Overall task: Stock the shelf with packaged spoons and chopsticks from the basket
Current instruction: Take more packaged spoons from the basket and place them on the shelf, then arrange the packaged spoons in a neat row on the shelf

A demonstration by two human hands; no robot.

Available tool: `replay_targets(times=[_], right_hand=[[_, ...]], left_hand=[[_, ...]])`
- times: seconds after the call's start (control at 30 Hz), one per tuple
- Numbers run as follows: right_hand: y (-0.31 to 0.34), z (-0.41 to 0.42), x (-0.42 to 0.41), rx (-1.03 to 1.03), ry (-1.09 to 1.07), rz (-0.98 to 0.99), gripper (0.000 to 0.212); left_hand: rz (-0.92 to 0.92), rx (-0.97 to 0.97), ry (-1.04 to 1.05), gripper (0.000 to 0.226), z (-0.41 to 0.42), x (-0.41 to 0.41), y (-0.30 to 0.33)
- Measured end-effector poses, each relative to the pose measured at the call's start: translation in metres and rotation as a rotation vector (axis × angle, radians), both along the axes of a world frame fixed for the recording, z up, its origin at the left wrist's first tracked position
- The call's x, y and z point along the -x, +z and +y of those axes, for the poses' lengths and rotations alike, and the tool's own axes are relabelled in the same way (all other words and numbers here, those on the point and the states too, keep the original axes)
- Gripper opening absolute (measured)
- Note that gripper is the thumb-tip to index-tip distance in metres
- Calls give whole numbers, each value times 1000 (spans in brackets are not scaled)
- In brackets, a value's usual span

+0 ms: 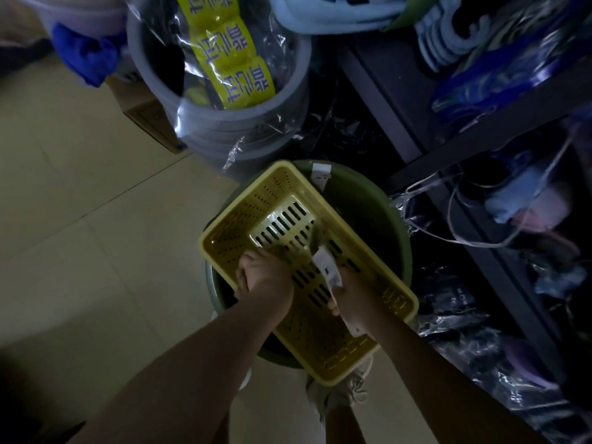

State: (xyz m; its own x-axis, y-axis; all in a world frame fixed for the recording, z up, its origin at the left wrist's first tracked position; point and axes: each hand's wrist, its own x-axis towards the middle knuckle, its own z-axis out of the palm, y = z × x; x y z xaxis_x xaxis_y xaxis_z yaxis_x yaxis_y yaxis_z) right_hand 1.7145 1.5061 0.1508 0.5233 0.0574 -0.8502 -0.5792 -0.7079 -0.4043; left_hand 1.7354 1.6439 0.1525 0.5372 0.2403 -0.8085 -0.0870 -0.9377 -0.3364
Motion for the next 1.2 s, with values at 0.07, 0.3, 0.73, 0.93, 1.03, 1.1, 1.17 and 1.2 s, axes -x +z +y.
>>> replay_targets(times=[0.07,0.3,0.73,0.93,1.03,1.1,1.17,1.2], right_hand=[[15,-4,-1,-44,-12,19,48],[64,-18,-6,-61,69,-5,52],[312,-26,-12,127,121,-678,24],[451,-41,19,287,-43,-997,30],[505,-65,43,428,-161,-1101,50],[533,-79,49,497,-232,-1155,50],[564,-102,60,597,-338,-1233,47],[578,-114,63,624,-410,-1247,47]], left_hand=[[-4,40,27,31,5,-2,0],[-157,374,289,31,34,-7,43],[-332,1403,716,20,74,-12,304],[-186,1710,609,18,34,-34,434],[-82,1828,577,14,1,-37,487],[-61,1866,547,20,-20,-40,509],[-41,1908,438,26,-51,-41,536],[-35,1914,399,26,-66,-41,550]])
